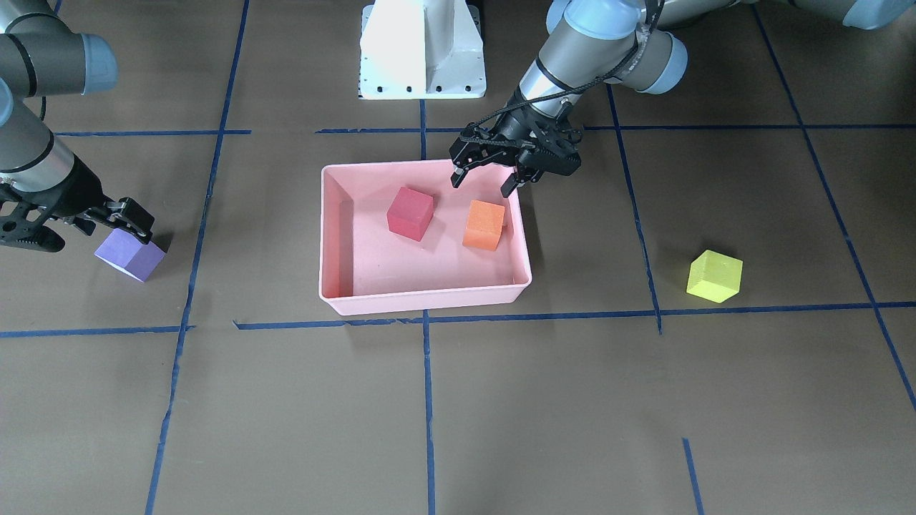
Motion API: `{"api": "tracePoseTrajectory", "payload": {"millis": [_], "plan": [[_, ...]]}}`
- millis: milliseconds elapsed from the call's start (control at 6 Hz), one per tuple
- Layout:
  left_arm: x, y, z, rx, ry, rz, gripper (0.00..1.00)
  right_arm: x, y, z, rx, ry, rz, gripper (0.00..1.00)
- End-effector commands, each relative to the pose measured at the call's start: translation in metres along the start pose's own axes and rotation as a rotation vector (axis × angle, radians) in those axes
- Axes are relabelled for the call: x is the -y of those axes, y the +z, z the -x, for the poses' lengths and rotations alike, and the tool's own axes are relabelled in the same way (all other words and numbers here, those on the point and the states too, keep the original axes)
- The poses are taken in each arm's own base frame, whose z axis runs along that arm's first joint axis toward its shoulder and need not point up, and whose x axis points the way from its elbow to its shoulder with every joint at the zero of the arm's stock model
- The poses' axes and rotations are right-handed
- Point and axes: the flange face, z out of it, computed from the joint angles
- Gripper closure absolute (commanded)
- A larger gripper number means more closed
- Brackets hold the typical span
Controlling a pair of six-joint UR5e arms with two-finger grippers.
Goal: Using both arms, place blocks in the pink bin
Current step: 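Carry the orange cube into the bin while the right gripper reaches the purple cube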
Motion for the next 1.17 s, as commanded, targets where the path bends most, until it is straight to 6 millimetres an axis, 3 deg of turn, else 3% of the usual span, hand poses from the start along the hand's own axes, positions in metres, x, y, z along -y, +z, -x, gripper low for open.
{"api": "tracePoseTrajectory", "payload": {"millis": [0,167,333,833,1000], "plan": [[0.000,-0.001,0.000,-0.001,0.001,0.000,0.01,0.007,0.016,-0.004,-0.021,0.016,0.018,0.00],[0.000,-0.001,-0.001,-0.002,0.002,-0.001,0.01,0.011,0.030,-0.013,-0.045,0.033,0.034,0.00],[0.000,-0.002,-0.001,-0.004,0.002,-0.001,0.01,0.011,0.030,-0.013,-0.045,0.088,0.036,0.00],[0.000,-0.003,-0.003,-0.008,0.003,-0.004,0.01,-0.003,0.055,-0.006,-0.075,0.104,0.068,0.01],[-0.001,-0.002,-0.002,-0.006,0.003,-0.003,0.01,-0.002,0.057,-0.005,-0.079,0.104,0.065,0.10]]}}
